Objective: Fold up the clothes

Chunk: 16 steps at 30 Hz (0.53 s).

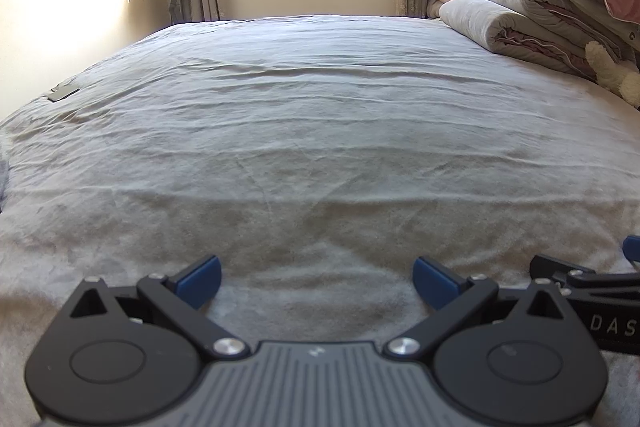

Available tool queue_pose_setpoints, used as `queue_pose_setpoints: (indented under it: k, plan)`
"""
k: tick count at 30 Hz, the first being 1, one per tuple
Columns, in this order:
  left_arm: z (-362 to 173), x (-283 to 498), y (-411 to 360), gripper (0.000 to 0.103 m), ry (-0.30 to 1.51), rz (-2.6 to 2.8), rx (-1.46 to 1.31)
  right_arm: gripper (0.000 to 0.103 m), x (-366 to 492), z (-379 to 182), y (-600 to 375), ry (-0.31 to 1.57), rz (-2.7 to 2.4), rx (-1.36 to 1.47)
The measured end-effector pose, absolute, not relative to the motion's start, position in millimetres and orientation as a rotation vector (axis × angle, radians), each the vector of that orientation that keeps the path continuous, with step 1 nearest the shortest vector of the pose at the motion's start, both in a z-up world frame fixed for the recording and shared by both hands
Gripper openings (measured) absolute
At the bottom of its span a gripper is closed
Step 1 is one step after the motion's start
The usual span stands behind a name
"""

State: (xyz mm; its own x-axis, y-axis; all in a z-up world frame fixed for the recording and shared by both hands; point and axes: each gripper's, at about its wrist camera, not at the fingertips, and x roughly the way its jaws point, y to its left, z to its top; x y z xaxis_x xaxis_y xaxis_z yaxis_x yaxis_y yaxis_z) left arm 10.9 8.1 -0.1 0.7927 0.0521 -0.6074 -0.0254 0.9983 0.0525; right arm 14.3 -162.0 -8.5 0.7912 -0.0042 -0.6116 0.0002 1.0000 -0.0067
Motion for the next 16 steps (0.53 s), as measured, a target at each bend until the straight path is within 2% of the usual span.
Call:
queue_pose_setpoints:
  k: [16]
  plan:
    - [-0.2, 11.0, 8.3, 0.102, 0.655, 0.048, 0.044, 0.103, 15.2, -8.2, -164.0, 0.659, 0.0, -0.009]
